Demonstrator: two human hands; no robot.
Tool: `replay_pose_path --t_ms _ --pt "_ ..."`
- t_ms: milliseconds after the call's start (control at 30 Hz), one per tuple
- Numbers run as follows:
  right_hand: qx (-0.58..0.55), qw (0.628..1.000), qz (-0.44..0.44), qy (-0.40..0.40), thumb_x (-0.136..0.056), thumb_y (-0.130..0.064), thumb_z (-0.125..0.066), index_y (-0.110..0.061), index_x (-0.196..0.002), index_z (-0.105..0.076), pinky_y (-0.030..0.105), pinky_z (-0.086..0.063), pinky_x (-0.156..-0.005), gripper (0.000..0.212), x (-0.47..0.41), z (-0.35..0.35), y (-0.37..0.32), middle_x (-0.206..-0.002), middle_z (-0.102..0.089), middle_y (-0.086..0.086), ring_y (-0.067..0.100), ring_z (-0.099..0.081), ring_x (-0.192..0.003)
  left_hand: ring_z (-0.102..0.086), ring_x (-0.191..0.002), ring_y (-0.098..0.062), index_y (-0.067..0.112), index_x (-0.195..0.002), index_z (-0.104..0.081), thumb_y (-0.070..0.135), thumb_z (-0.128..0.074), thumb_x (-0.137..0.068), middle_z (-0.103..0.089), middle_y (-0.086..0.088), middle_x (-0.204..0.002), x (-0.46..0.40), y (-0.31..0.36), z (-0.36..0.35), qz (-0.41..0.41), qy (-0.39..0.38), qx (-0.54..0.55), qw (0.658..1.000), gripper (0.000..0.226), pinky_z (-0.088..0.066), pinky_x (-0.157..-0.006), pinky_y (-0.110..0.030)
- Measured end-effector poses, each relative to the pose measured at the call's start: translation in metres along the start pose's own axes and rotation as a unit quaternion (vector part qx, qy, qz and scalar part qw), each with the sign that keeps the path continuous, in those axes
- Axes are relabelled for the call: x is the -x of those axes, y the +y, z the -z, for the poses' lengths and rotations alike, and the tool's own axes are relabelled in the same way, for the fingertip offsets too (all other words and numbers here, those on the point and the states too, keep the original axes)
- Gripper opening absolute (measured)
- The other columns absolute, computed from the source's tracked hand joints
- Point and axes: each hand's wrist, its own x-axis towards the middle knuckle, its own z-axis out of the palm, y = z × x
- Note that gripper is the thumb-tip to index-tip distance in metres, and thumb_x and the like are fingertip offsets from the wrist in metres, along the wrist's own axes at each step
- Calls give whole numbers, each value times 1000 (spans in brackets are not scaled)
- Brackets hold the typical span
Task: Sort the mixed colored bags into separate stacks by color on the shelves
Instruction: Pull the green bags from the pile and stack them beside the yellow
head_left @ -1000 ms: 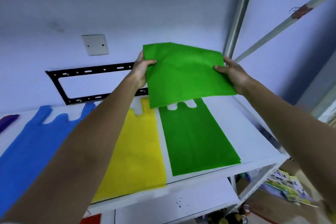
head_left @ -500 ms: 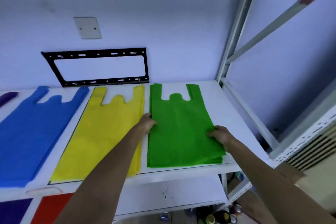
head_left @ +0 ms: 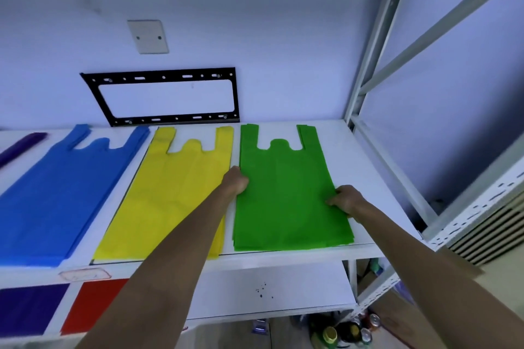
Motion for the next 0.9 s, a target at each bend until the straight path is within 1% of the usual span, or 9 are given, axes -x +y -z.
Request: replay_pose_path --t_ms 67,100,200,267,367,433,633,767,900 --pt "134 990 9 34 -87 -16 -58 -3 -110 -57 36 -54 -80 27 8 6 -10 -112 -64 15 29 -62 -90 -51 -124 -34 -2 -140 -38 -1 -42 -93 -47 -22 -140 8 4 11 -15 11 -26 999 47 -46 -96 -37" --pt "193 980 21 50 -87 -17 -56 -6 -112 -54 32 -49 -78 28 13 8 -17 -113 -61 12 27 -59 -90 -52 -123 -35 1 -142 -36 0 -44 -92 -47 -20 -141 11 6 19 -29 14 -34 999 50 -46 -95 -38" --pt "296 946 94 87 -88 -21 -53 -9 -123 -49 35 -45 -84 37 24 11 -44 -120 -54 11 28 -54 -108 -54 -122 -32 9 -141 -43 9 -46 -92 -51 -15 -140 23 8 46 -83 19 -85 993 49 -46 -94 -35" --pt "338 924 158 83 -91 -26 -52 -10 -126 -51 39 -44 -92 38 31 6 -66 -125 -53 12 31 -51 -116 -53 -124 -29 12 -137 -49 16 -45 -95 -54 -13 -138 35 6 65 -118 30 -138 983 43 -43 -97 -32" --pt "338 906 248 62 -93 -30 -52 -10 -131 -50 41 -41 -102 43 45 -6 -99 -139 -45 14 32 -45 -127 -49 -126 -29 14 -139 -47 22 -44 -99 -50 -11 -140 52 -7 97 -156 53 -212 963 41 -42 -102 -36" --pt "327 896 294 57 -94 -30 -52 -10 -136 -47 43 -39 -107 47 57 -20 -120 -145 -39 14 33 -40 -131 -47 -127 -30 14 -141 -45 26 -43 -100 -48 -11 -141 65 -23 120 -148 63 -233 959 43 -41 -103 -38" --pt "316 869 377 54 -96 -36 -47 -14 -136 -48 42 -35 -108 46 100 -81 -174 -148 -39 9 29 -36 -136 -48 -128 -28 16 -141 -44 34 -41 -100 -47 -9 -144 107 -86 190 -109 84 -246 959 45 -39 -106 -39" --pt "314 862 396 43 -97 -40 -44 -14 -138 -47 42 -37 -106 48 128 -137 -211 -148 -38 8 29 -36 -135 -38 -139 -25 15 -143 -42 34 -39 -102 -39 -6 -152 130 -133 243 -83 84 -261 958 46 -29 -113 -36" --pt "313 864 392 37 -98 -44 -39 -15 -138 -46 42 -38 -105 50 162 -198 -250 -147 -40 10 31 -38 -134 -44 -133 -25 15 -138 -48 36 -36 -102 -45 -6 -147 147 -185 304 -66 82 -285 953 44 -34 -108 -38"
